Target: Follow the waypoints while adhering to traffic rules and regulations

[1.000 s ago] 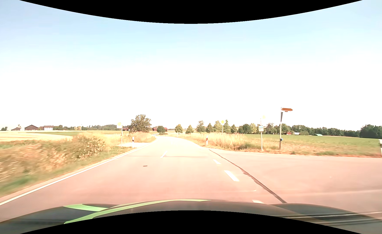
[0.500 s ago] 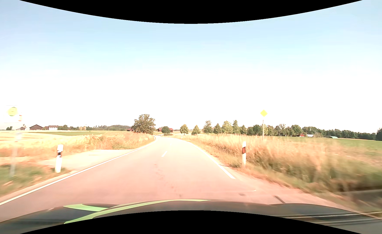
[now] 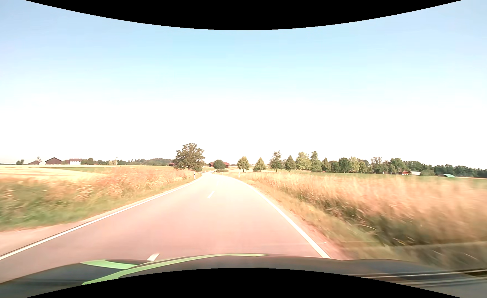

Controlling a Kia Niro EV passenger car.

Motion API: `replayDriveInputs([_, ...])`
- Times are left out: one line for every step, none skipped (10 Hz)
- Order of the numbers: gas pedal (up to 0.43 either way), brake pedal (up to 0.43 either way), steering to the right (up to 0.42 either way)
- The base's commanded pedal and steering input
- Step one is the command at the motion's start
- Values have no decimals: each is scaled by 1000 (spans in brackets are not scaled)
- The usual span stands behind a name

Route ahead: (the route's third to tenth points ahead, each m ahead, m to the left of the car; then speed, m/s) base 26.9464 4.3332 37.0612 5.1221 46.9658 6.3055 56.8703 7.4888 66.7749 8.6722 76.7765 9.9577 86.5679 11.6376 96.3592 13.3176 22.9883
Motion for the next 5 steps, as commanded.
replayDriveInputs([110, 0, -22])
replayDriveInputs([110, 0, -22])
replayDriveInputs([110, 0, -22])
replayDriveInputs([110, 0, -22])
replayDriveInputs([118, 0, -22])
